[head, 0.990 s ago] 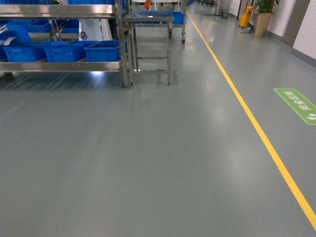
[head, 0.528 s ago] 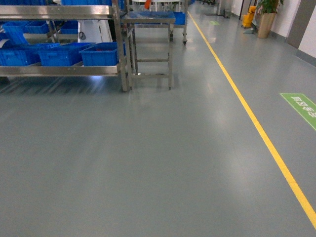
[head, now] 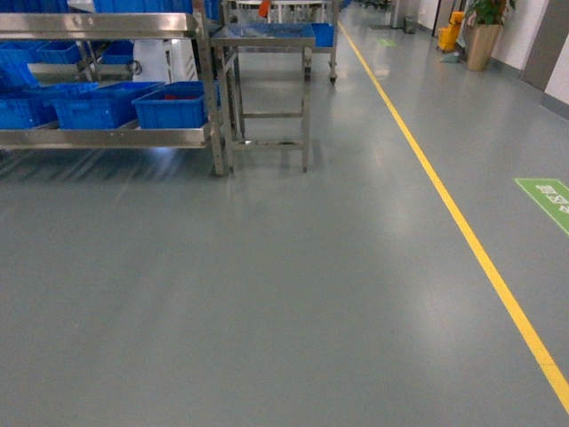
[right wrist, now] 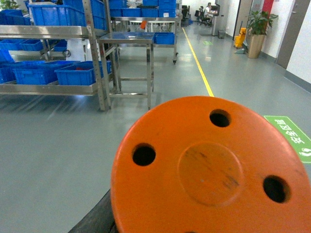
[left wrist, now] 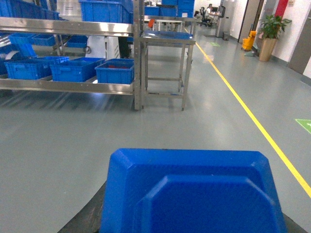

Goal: Sort blue parts and orange caps into right shelf containers

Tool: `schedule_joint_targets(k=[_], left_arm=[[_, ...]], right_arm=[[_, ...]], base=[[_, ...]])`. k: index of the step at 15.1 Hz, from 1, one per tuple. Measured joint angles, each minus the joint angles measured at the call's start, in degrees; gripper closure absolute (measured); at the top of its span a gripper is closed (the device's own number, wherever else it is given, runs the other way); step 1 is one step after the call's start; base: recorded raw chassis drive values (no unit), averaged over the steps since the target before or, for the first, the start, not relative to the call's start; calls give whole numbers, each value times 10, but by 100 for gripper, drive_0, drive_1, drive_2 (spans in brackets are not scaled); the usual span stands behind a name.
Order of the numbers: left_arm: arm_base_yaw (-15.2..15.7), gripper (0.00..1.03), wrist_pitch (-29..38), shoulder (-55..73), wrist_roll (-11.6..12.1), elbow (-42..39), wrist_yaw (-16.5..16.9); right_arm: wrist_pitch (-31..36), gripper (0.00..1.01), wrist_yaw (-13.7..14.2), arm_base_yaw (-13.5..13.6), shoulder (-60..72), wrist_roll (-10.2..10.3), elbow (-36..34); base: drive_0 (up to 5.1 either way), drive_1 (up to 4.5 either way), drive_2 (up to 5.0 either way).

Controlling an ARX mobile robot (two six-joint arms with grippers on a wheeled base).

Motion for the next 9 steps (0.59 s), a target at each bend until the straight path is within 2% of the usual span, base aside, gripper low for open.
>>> schedule_joint_targets(k=[9], left_arm=[[0, 61, -1, 0, 0, 0, 0]], right_arm=[[0, 57, 0, 0, 0, 0, 0]], base=[[-2, 430, -433]])
